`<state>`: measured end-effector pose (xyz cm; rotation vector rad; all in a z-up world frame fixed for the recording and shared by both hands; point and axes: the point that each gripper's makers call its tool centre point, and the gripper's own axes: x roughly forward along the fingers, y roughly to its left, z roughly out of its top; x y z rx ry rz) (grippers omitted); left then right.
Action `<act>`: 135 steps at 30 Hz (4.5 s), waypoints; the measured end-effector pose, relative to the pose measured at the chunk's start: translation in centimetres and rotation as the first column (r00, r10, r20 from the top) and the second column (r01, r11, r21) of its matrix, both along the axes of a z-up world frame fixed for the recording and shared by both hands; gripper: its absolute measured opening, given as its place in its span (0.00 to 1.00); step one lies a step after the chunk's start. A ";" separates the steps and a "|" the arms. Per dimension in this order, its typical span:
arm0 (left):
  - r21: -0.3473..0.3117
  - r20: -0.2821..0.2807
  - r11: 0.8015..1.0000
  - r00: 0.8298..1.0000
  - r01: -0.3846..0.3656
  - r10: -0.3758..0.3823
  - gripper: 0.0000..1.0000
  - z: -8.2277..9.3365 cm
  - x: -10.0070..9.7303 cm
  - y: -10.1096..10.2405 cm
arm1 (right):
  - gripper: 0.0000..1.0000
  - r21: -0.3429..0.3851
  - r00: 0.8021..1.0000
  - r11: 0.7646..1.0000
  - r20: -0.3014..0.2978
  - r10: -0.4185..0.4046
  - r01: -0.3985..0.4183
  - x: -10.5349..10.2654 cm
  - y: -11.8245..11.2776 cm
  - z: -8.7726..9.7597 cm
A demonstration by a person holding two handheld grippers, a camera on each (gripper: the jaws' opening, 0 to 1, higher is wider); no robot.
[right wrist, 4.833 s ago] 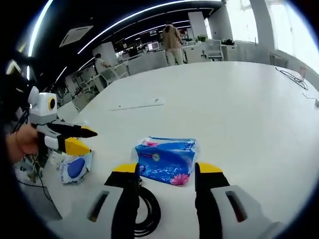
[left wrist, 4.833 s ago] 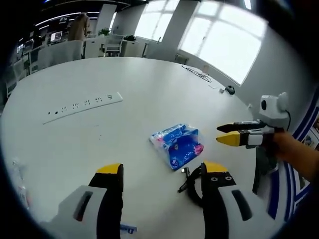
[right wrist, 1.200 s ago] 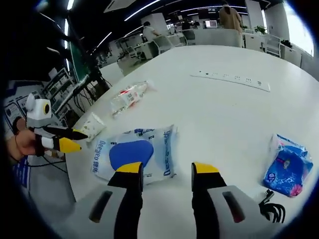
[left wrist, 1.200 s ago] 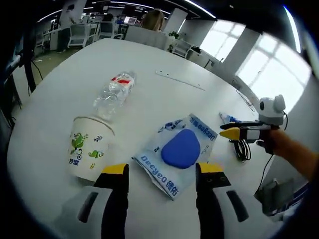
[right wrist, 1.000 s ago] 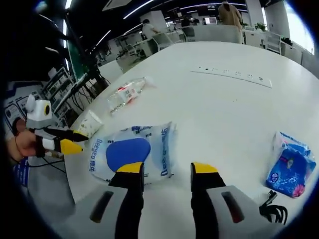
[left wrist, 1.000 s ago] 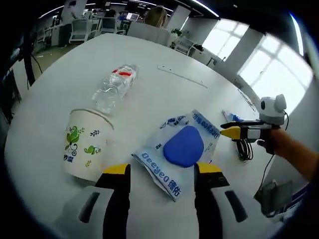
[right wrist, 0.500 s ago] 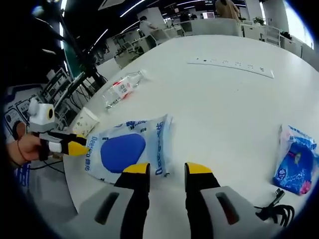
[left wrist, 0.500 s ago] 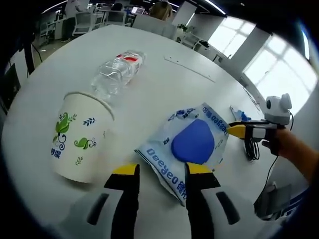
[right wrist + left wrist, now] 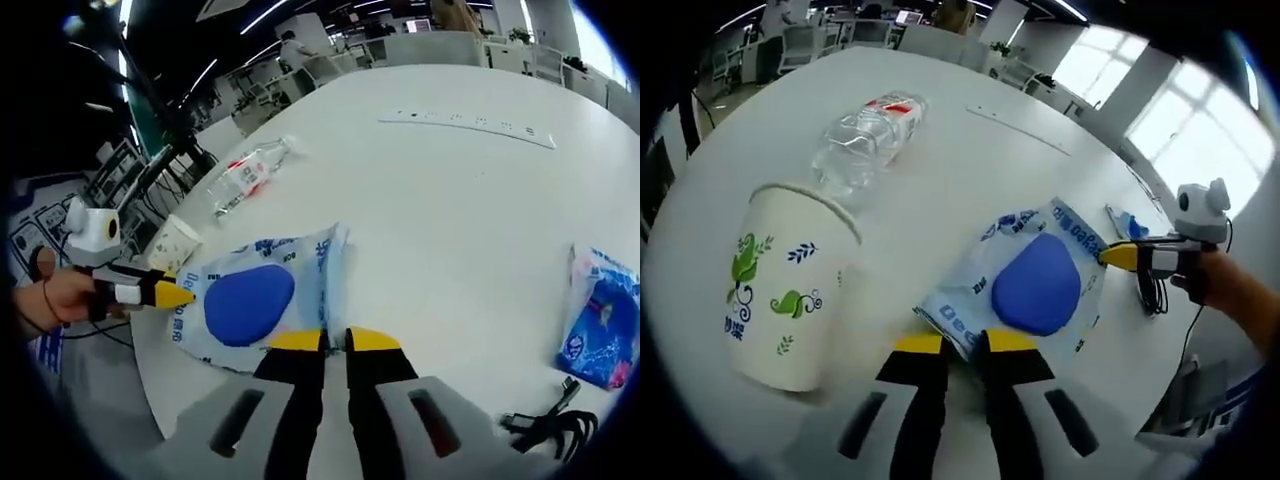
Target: Arrange the tabletop items into an orderly group along one side of the table until the central work area is clear of visible clutter.
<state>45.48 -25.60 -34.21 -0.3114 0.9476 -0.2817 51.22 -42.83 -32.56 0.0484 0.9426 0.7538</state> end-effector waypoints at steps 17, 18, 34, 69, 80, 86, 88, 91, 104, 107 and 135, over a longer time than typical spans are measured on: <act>-0.001 0.038 0.999 0.998 0.040 -0.040 0.01 1.8 1.2 -0.9 | 0.00 0.005 0.999 1.000 0.048 -0.006 0.006 -0.8 -0.9 1.7; -0.001 0.040 0.999 0.998 0.044 -0.044 0.01 2.0 1.3 -1.1 | 0.00 0.007 0.999 1.000 0.050 -0.010 0.009 -0.8 -0.9 1.8; -0.001 0.100 0.992 0.987 0.126 -0.125 0.01 4.8 3.4 -2.9 | 0.00 0.041 0.990 0.995 0.107 -0.092 0.088 -0.5 -3.4 4.4; 0.067 0.192 0.925 0.905 0.373 -0.379 0.00 9.1 12.1 -10.4 | 0.00 0.068 0.928 0.947 0.192 -0.320 0.313 1.7 -10.2 7.6; 0.070 0.162 0.909 0.894 0.412 -0.417 0.00 6.7 14.1 -11.9 | 0.00 0.018 0.912 0.926 0.166 -0.376 0.378 3.3 -11.4 4.7; 0.060 0.137 0.907 0.896 0.417 -0.422 0.00 4.8 15.2 -12.4 | 0.00 -0.002 0.908 0.918 0.148 -0.393 0.397 4.2 -12.1 3.0; 0.057 0.132 0.907 0.898 0.417 -0.420 0.00 4.4 15.5 -12.5 | 0.00 -0.005 0.905 0.915 0.147 -0.399 0.404 4.6 -12.3 2.7; 0.055 0.128 0.907 0.898 0.417 -0.420 0.00 3.9 15.9 -12.7 | 0.00 -0.019 0.905 0.914 0.147 -0.398 0.405 5.1 -12.4 2.2; 0.027 0.120 0.913 0.905 0.408 -0.408 0.00 2.2 16.9 -13.1 | 0.00 -0.056 0.904 0.908 0.134 -0.405 0.415 5.2 -12.8 0.3; 0.025 0.116 0.914 0.907 0.405 -0.405 0.00 2.0 16.9 -13.1 | 0.00 -0.058 0.902 0.906 0.135 -0.410 0.420 5.4 -12.8 0.1; 0.013 0.116 0.919 0.913 0.393 -0.392 0.02 1.2 17.1 -12.9 | 0.06 -0.048 0.887 0.892 0.141 -0.440 0.450 5.9 -13.4 0.1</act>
